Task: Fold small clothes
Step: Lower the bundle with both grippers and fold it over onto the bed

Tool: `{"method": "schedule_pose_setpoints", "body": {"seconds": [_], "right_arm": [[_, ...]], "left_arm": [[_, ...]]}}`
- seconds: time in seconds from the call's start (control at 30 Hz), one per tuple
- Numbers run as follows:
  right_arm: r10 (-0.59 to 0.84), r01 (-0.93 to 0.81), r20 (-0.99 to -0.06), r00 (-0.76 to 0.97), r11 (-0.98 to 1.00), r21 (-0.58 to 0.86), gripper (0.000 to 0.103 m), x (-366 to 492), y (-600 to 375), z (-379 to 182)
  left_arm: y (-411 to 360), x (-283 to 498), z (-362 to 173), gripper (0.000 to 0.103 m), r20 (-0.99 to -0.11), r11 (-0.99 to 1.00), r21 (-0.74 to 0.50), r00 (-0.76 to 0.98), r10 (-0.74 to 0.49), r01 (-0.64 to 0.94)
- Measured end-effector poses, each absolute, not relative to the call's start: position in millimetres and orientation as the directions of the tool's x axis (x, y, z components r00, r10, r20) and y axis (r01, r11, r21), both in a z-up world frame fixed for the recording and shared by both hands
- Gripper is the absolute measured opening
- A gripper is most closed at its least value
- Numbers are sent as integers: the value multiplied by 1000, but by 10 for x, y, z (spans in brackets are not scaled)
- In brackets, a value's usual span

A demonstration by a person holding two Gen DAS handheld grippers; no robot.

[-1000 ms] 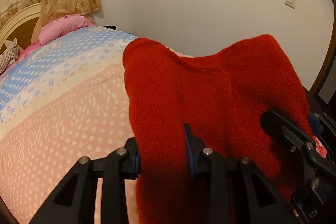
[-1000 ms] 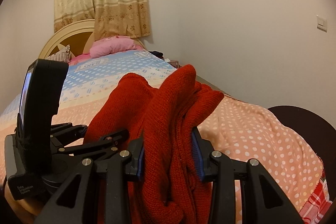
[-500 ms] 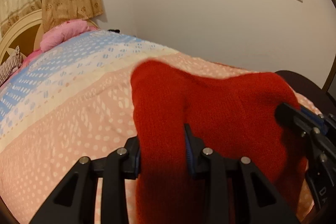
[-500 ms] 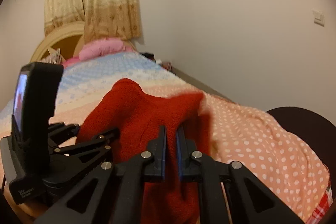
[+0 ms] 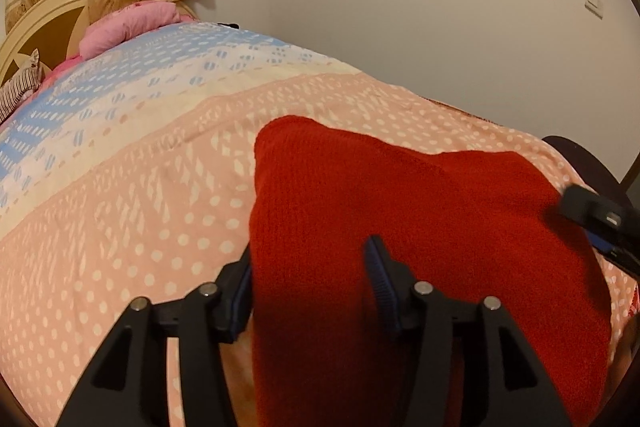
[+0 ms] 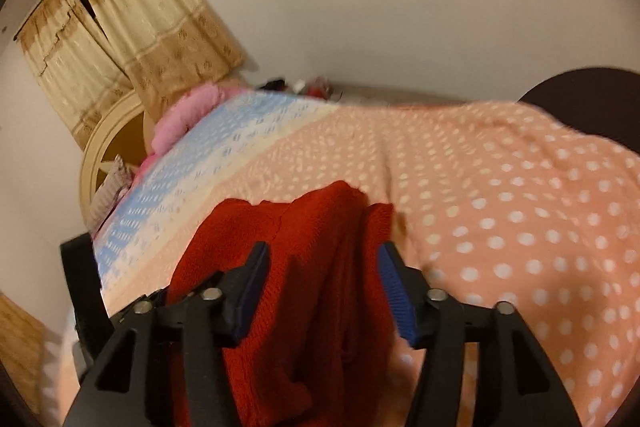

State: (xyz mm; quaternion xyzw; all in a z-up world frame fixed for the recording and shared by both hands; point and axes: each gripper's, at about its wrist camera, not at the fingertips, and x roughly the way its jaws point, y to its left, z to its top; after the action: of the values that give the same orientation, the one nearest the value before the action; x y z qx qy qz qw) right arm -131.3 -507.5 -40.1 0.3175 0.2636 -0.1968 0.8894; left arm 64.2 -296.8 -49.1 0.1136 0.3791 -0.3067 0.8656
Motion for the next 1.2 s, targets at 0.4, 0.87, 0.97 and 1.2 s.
{"method": "schedule_pose_setpoints", "body": {"seconds": [0.4,0.87,0.97,1.2], "right_arm": [[-190,523,-700,689,799,297,27,-805,-5110,-597],[-293,591,-694,657,772,233,46,-861,-5353,-753],[-312,611,-674,670,747,262,46,-1102,-5268,-661],[-448,583,-552,703,807,89,43,-1547,-4556,-207]], "left_arm": [[-3062,562,-457,55,-712,778,17,554,-431,628],[-3109,595,-521,75,-709,781,32,565,-422,624],[-3109,554,-513,75,-709,776,43,566,-421,630],[-3181,424,-499,75,-690,770,130,615,-382,625]]}}
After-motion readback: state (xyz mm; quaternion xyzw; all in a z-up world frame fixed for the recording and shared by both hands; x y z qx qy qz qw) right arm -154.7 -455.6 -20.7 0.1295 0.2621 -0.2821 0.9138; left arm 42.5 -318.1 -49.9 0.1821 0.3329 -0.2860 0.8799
